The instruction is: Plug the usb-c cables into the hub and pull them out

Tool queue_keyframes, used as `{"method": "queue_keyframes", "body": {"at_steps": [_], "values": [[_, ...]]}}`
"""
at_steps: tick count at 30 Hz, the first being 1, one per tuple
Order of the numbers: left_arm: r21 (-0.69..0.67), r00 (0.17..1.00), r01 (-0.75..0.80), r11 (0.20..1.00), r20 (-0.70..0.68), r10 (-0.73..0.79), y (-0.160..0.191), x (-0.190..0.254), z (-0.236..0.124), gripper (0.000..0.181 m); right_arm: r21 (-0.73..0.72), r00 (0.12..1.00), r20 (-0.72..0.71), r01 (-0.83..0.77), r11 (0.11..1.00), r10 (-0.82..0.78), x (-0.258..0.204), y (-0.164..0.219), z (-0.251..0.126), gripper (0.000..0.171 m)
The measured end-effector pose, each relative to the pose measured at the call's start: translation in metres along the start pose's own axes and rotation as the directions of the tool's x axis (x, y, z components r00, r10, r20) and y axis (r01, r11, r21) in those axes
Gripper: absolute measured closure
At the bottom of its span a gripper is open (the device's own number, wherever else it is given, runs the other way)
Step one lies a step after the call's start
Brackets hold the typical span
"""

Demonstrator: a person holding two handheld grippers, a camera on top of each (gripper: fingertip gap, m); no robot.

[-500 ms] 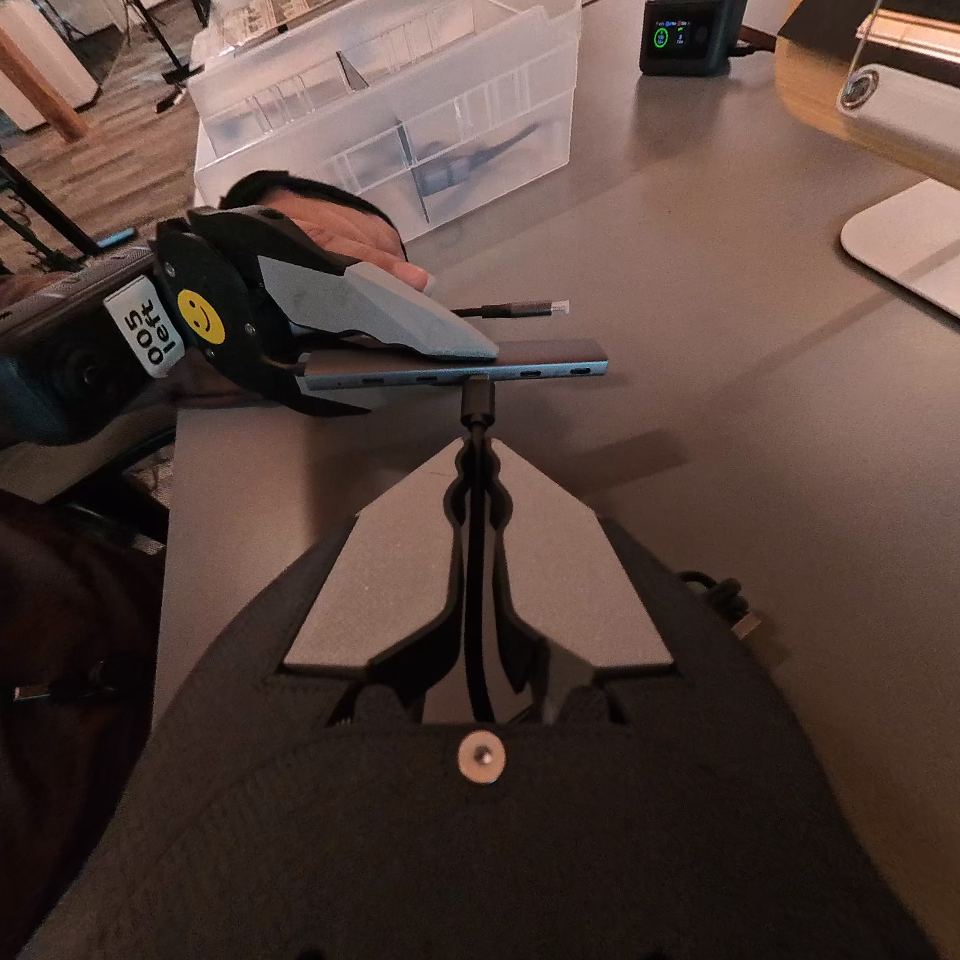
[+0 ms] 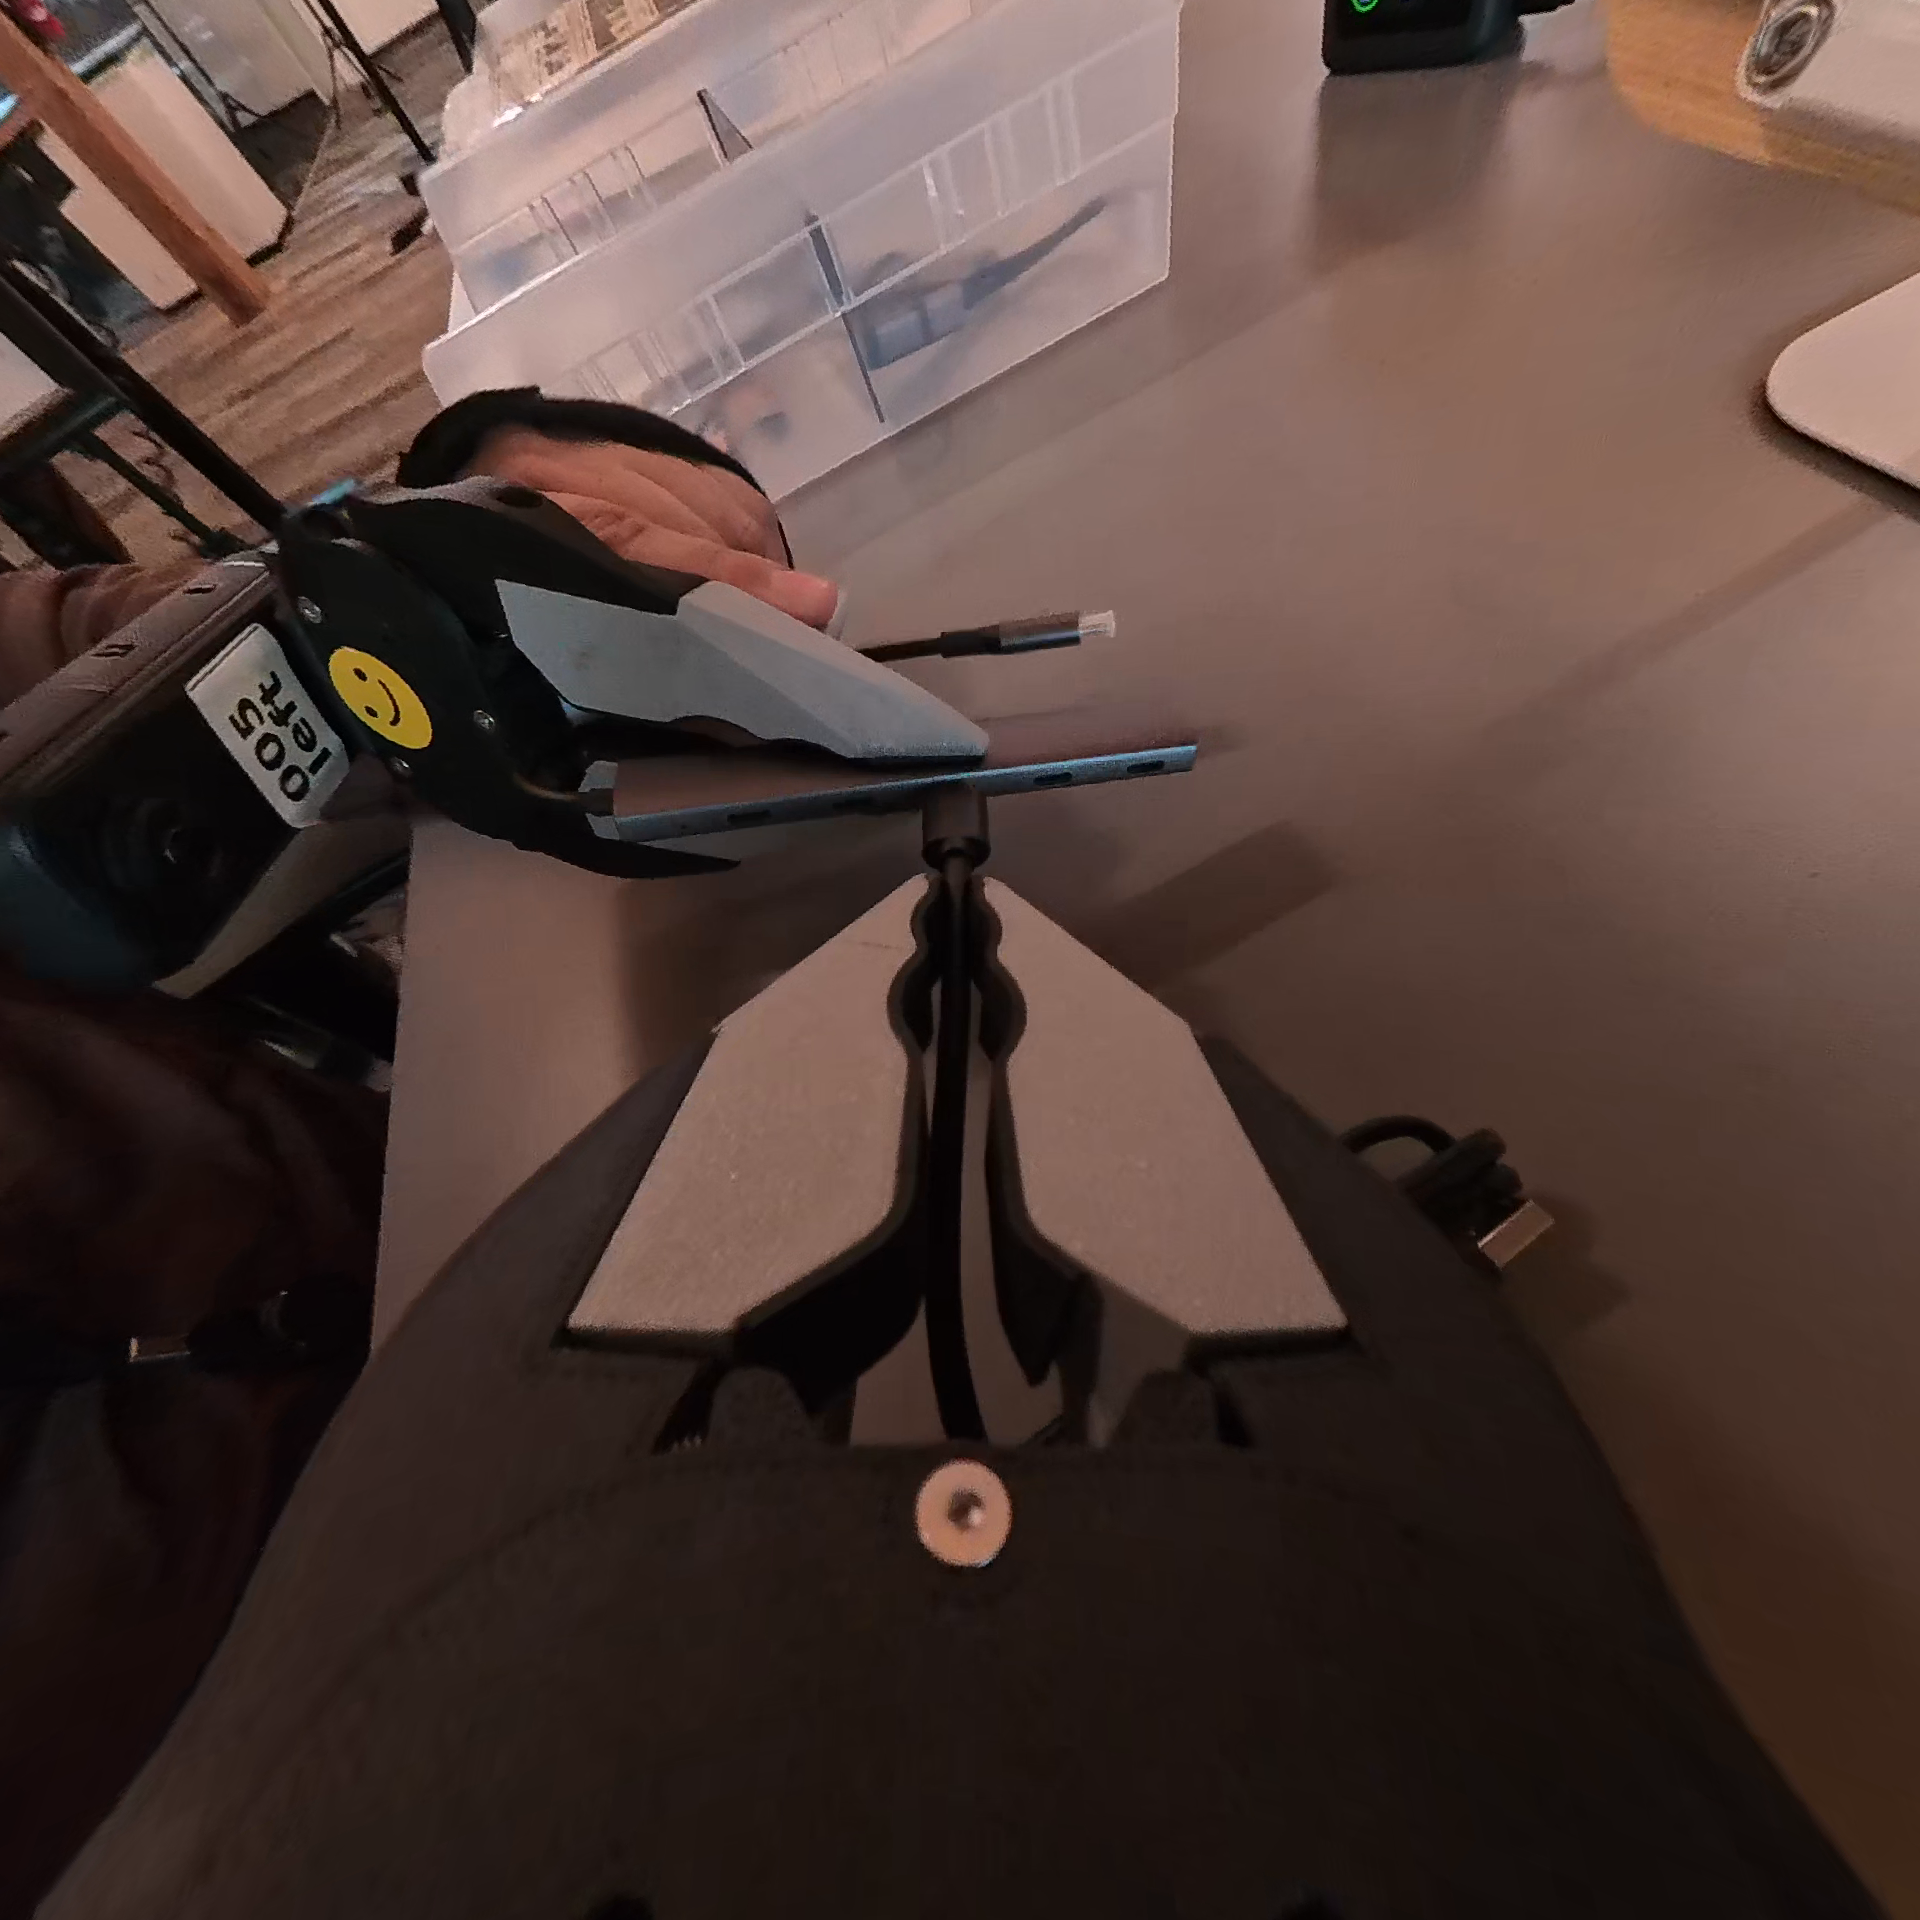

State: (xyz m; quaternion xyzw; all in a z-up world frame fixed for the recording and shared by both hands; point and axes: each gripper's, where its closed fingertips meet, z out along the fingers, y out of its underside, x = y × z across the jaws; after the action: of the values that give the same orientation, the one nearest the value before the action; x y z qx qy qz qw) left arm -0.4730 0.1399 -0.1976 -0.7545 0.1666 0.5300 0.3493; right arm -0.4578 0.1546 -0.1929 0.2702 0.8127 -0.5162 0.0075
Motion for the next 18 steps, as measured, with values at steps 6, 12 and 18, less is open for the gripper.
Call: {"method": "queue_keyframes", "body": {"at_steps": [6, 12, 18], "values": [[-0.003, 0.996, 0.086, 0.996, 0.015, -0.086, 0.0012, -0.0069, 0.0006, 0.174, 0.003, 1.000, -0.008, -0.007, 1.000, 0.007, 0.0009, 0.0016, 0.0015, 0.171], [-0.001, 0.996, 0.091, 0.996, 0.023, -0.091, 0.0002, -0.0082, -0.0008, 0.175, 0.020, 0.997, 0.049, -0.052, 0.998, 0.051, -0.0013, 0.0010, 0.0014, 0.171], [0.001, 0.998, 0.067, 0.998, 0.011, -0.067, -0.0009, -0.0045, -0.0035, 0.175, 0.003, 0.997, 0.062, -0.035, 0.999, 0.035, -0.0042, 0.0030, 0.0019, 0.171]]}}
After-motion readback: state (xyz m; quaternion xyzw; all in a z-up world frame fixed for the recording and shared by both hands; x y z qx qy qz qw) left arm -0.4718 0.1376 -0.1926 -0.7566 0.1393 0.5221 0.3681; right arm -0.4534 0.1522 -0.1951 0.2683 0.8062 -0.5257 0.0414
